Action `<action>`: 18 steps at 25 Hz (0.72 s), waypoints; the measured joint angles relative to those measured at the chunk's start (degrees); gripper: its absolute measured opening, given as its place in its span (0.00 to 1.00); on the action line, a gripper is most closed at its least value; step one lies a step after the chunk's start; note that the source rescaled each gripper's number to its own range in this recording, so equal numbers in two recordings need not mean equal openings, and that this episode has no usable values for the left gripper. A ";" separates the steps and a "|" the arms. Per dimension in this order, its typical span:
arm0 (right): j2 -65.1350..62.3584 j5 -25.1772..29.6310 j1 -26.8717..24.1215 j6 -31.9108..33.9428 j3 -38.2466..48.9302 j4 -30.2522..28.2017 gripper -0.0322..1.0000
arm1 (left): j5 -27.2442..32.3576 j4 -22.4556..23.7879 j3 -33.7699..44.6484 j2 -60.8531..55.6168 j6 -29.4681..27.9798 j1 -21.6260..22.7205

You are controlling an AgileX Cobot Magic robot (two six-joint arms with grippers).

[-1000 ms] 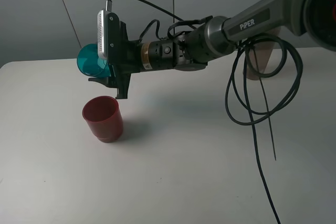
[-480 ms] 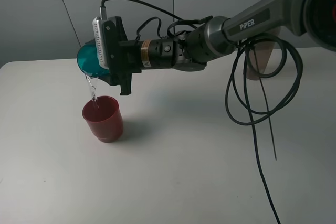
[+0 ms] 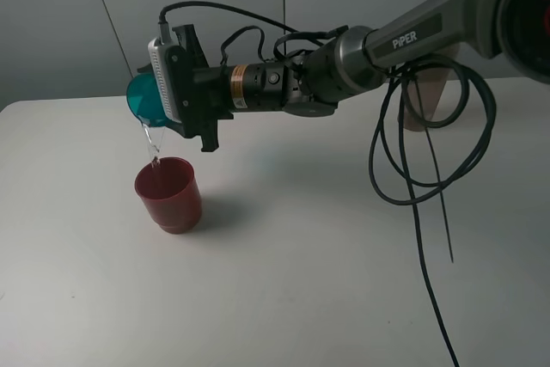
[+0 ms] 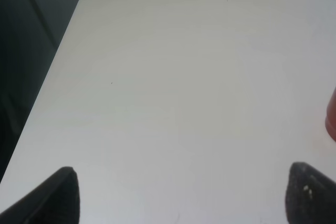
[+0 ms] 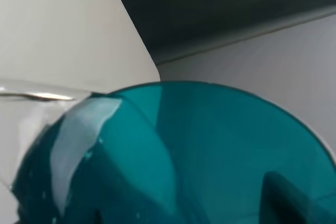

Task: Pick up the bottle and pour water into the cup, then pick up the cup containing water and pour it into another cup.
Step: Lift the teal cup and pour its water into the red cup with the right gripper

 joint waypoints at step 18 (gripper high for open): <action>0.00 -0.22 0.00 -13.27 0.00 1.72 0.05 | 0.00 0.00 0.00 0.00 0.00 0.00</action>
